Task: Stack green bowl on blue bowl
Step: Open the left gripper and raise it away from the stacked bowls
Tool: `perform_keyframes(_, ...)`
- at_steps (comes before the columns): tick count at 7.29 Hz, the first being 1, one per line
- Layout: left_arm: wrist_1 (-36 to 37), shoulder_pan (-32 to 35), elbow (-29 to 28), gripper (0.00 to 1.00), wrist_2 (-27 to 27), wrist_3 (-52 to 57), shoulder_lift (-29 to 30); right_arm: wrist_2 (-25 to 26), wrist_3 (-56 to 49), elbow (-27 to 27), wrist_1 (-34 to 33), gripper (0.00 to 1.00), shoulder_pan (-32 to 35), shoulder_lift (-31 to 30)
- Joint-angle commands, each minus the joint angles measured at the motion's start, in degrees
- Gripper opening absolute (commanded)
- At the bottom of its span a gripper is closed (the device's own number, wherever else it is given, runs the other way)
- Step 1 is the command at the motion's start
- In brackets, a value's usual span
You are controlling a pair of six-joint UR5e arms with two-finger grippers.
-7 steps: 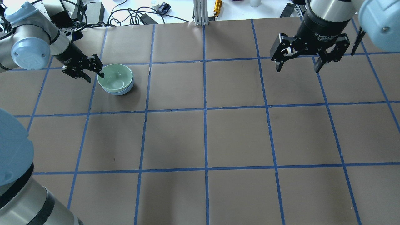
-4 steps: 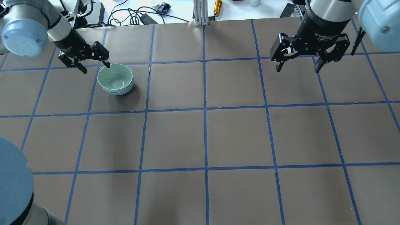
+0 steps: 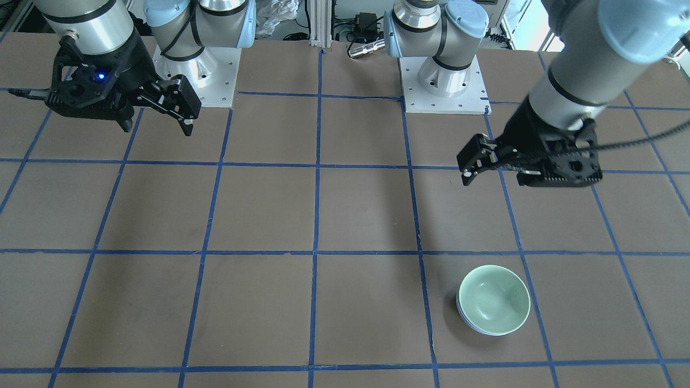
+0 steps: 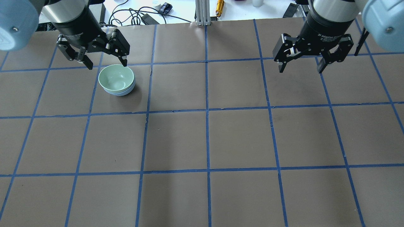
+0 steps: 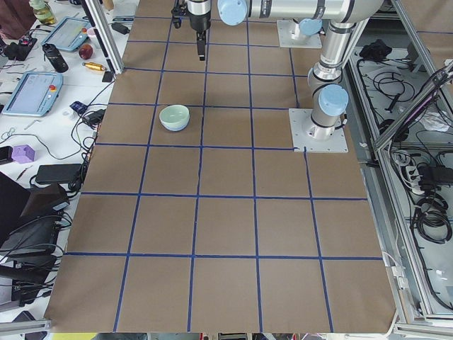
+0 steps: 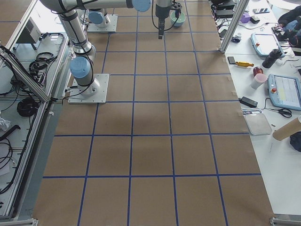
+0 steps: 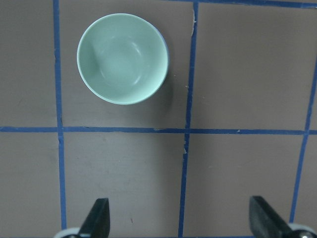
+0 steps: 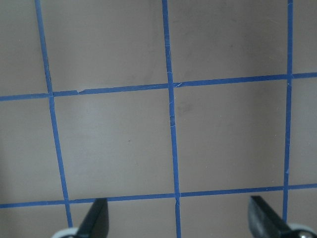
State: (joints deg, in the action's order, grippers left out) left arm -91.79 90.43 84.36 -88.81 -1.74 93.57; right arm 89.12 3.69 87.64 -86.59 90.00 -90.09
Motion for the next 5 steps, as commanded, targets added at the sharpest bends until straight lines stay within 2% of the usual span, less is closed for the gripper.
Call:
perform_keyframes(1, -0.4, 1.4, 2.6, 1.00, -0.3, -0.8, -2.8, 0.0, 0.0, 0.0, 0.0, 1.00, 0.0, 0.0)
perform_keyframes(5, -0.5, -1.2, 2.9, 1.00, -0.4, 2.4, -3.7, 0.0, 0.0, 0.0, -0.1, 1.00, 0.0, 0.0)
